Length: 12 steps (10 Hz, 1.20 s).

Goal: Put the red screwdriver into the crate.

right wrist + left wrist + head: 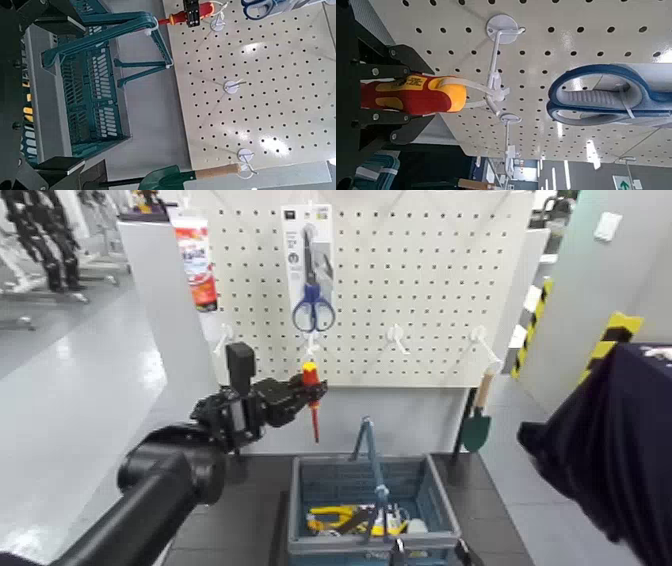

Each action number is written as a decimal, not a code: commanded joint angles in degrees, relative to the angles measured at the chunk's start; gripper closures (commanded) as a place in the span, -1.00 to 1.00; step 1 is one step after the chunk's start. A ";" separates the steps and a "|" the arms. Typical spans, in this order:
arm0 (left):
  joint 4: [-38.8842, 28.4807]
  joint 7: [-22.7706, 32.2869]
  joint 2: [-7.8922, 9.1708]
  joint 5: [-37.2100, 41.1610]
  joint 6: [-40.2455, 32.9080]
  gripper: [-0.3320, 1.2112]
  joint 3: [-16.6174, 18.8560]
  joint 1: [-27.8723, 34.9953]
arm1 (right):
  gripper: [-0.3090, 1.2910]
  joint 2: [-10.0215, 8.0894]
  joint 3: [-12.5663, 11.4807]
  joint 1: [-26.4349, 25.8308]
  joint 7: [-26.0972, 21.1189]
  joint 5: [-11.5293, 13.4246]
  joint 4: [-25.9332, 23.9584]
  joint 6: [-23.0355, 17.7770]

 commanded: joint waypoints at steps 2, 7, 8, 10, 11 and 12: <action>-6.00 -0.12 0.56 0.00 3.15 0.95 0.39 2.98 | -0.44 0.00 -0.11 0.07 0.00 -0.01 0.00 0.26; -21.03 1.29 2.05 -1.67 10.09 0.95 4.69 9.22 | -0.44 0.09 -0.28 0.16 0.00 -0.01 0.00 0.61; -23.31 1.29 2.23 -1.14 11.24 0.95 5.13 10.36 | -0.44 0.09 -0.28 0.16 0.00 -0.01 0.00 0.70; -28.85 1.38 2.84 1.67 14.58 0.95 5.48 12.91 | -0.44 0.09 -0.37 0.25 0.00 -0.01 0.00 0.70; -32.02 1.64 3.20 2.81 16.69 0.95 5.75 14.31 | -0.44 0.09 -0.46 0.25 0.00 -0.01 0.00 0.70; -34.56 3.05 3.64 4.04 18.00 0.95 6.10 15.81 | -0.44 0.09 -0.46 0.34 0.00 -0.01 0.00 0.70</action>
